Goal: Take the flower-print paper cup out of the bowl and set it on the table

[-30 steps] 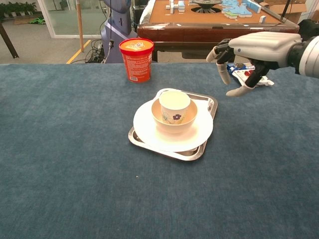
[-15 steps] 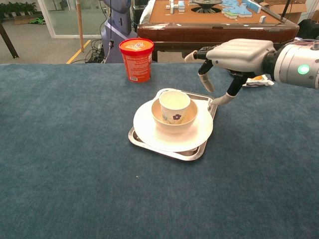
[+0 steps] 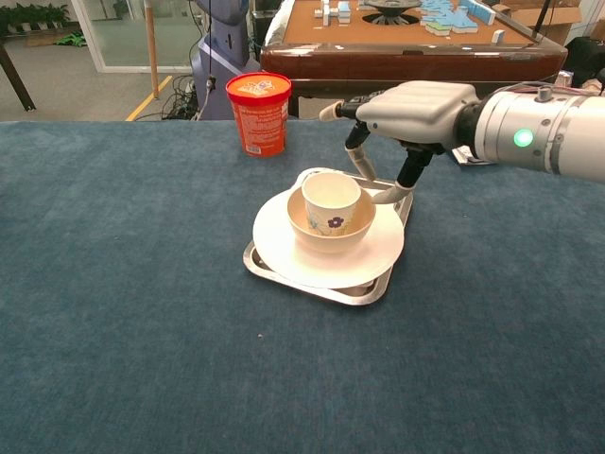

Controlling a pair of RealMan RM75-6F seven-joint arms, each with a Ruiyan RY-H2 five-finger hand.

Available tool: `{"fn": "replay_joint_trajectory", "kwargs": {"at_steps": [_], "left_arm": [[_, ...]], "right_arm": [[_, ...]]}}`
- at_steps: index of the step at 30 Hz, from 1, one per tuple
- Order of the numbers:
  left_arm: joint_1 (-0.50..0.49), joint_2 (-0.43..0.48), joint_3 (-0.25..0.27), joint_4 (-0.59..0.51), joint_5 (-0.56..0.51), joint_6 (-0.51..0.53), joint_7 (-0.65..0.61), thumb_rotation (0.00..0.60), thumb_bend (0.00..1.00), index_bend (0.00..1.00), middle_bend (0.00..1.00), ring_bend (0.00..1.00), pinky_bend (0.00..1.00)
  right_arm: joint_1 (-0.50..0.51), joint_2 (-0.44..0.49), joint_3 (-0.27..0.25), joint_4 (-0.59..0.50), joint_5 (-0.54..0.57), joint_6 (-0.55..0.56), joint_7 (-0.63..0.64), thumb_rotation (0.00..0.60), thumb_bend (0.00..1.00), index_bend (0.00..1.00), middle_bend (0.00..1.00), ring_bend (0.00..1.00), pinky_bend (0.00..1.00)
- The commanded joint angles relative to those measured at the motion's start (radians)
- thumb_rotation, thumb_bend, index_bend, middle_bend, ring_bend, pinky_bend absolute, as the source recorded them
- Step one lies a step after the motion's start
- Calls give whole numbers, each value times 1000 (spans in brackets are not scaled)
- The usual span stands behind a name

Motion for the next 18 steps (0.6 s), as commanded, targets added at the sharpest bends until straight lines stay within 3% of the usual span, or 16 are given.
{"fn": "replay_joint_trajectory", "kwargs": {"at_steps": [1, 18], "left_arm": [[1, 2, -1, -1, -1, 0, -3, 600, 138, 415, 431, 312, 479], [3, 10, -4, -4, -4, 0, -18, 600, 138, 415, 431, 312, 479]], "right_arm": [[14, -5, 0, 0, 17, -12, -13, 600, 311, 576, 23, 0, 53], [80, -4, -23, -25, 128, -49, -96, 600, 363, 508, 0, 0, 18]]}}
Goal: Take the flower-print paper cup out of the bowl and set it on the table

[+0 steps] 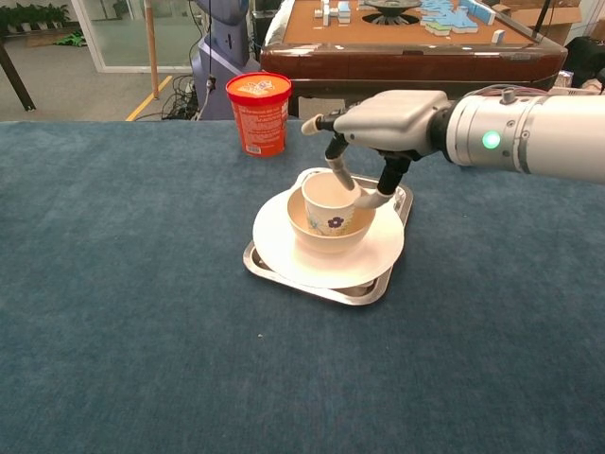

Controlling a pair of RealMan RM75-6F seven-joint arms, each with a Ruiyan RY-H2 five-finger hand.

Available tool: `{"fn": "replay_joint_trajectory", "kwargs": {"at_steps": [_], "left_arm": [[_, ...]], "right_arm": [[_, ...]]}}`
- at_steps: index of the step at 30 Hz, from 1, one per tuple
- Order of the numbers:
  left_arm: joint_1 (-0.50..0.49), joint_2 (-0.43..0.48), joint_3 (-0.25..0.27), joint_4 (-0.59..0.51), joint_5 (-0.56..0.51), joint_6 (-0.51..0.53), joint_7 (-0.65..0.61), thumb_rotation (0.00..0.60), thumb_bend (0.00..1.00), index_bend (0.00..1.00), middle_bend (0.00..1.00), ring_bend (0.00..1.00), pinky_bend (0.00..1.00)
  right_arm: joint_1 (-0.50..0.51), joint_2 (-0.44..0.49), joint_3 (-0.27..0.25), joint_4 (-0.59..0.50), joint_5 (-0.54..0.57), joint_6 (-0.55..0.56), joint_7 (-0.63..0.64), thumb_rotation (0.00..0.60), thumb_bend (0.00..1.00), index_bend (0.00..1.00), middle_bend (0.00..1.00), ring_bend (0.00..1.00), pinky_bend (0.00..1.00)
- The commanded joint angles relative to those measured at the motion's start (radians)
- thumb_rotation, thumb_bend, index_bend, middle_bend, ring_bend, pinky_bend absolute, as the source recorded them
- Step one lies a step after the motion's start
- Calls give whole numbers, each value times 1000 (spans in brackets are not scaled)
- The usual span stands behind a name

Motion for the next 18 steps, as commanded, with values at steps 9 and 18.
{"fn": "replay_joint_trajectory", "kwargs": {"at_steps": [9, 18], "left_arm": [[0, 1, -1, -1, 0, 0, 0, 600, 138, 415, 431, 312, 479], [1, 4, -2, -2, 0, 2, -3, 600, 138, 415, 431, 312, 479]], "right_arm": [[19, -4, -25, -7, 47, 13, -33, 600, 363, 506, 0, 0, 18], [31, -13, -40, -2, 69, 24, -39, 600, 369, 506, 0, 0, 18]]}}
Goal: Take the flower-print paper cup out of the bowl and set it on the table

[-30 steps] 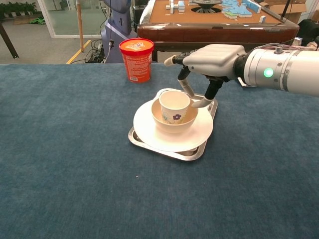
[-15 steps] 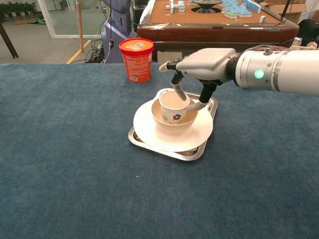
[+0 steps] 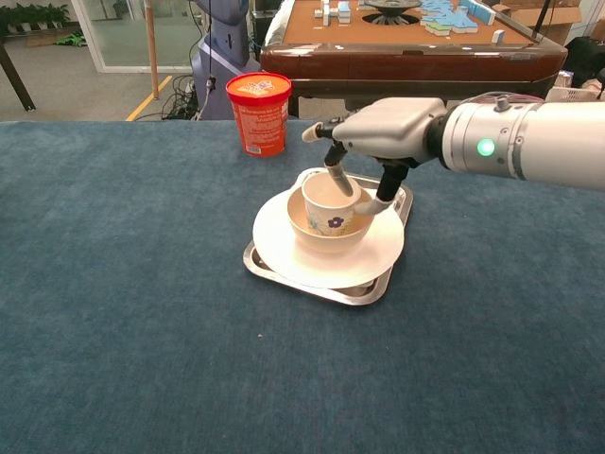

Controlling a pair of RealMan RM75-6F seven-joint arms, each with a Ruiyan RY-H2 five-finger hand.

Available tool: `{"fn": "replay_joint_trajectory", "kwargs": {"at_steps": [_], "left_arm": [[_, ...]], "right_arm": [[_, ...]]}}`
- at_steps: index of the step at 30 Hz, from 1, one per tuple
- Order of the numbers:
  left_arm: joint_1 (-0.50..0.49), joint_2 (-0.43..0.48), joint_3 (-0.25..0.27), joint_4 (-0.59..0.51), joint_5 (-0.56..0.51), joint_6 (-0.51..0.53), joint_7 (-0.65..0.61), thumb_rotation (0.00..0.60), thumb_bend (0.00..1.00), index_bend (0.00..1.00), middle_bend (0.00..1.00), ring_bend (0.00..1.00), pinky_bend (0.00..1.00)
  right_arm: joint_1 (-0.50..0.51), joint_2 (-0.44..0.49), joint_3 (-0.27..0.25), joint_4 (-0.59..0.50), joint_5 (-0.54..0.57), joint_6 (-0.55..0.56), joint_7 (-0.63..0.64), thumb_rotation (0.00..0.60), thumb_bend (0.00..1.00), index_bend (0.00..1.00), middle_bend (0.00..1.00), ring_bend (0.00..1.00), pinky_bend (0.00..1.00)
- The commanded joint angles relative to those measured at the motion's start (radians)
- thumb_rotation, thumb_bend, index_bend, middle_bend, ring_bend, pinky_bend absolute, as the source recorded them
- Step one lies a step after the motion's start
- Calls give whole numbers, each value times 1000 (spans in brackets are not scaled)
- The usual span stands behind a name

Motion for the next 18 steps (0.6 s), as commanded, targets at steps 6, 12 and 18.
{"fn": "replay_joint_trajectory", "kwargs": {"at_steps": [6, 12, 18], "left_arm": [[1, 1, 0, -1, 0, 0, 0, 600, 138, 415, 431, 312, 479], [1, 2, 0, -1, -1, 0, -1, 600, 138, 415, 431, 312, 479], [2, 3, -2, -3, -2, 3, -1, 600, 138, 415, 431, 312, 479]], "right_arm": [[8, -12, -10, 10, 12, 5, 2, 600, 398, 506, 0, 0, 18], [10, -17, -16, 16, 15, 8, 8, 600, 461, 506, 0, 0, 18], [9, -23, -21, 21, 16, 17, 17, 600, 504, 514, 0, 0, 18]]}}
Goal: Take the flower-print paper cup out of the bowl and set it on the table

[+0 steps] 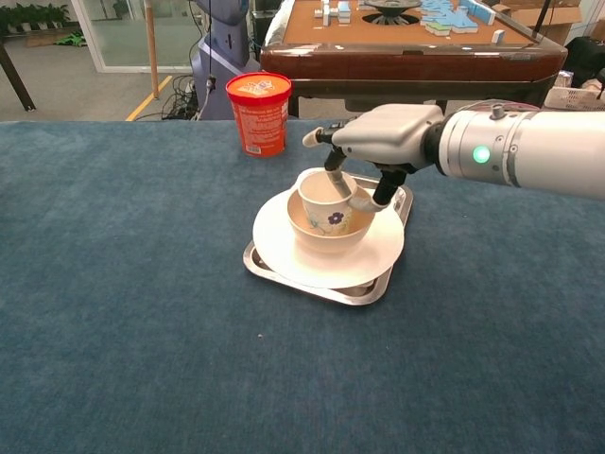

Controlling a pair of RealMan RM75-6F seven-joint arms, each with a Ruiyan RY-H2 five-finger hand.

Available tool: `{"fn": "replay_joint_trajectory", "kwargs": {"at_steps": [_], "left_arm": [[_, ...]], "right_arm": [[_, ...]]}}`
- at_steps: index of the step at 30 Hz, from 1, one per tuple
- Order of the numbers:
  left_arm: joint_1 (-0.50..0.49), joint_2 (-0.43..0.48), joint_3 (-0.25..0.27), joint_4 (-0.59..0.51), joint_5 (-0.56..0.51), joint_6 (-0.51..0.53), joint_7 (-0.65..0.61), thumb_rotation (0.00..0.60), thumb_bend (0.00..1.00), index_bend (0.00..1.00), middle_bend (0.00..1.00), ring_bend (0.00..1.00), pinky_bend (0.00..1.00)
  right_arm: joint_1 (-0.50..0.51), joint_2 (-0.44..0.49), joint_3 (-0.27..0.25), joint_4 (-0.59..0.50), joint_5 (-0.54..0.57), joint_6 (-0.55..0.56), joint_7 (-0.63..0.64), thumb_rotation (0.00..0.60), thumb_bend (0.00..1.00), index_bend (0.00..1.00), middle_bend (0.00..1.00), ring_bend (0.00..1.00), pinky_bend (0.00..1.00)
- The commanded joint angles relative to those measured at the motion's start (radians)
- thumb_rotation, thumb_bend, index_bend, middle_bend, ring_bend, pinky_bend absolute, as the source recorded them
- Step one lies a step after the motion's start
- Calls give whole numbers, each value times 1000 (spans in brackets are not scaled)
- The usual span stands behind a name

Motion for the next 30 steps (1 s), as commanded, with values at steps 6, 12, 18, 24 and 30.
{"fn": "replay_joint_trajectory", "kwargs": {"at_steps": [6, 12, 18, 24, 30], "left_arm": [[0, 0, 0, -1, -2, -2, 2, 600, 138, 415, 431, 312, 479], [0, 1, -1, -1, -3, -2, 1, 600, 138, 415, 431, 312, 479], [0, 0, -1, 0, -5, -4, 3, 600, 138, 415, 431, 312, 479], [0, 0, -1, -1, -4, -2, 3, 600, 138, 415, 431, 312, 479], [0, 0, -2, -1, -5, -2, 3, 600, 138, 415, 431, 312, 479]], "right_arm": [[2, -4, -6, 3, 2, 6, 1, 600, 510, 531, 0, 0, 18], [-1, -4, -10, 6, -3, 17, 3, 600, 510, 558, 0, 0, 18], [3, 1, -7, 3, -7, 22, 3, 600, 510, 567, 0, 0, 18], [11, 11, -1, -9, -14, 31, -7, 600, 510, 567, 0, 0, 18], [20, 26, 6, -30, -16, 38, -22, 600, 510, 570, 0, 0, 18]]}}
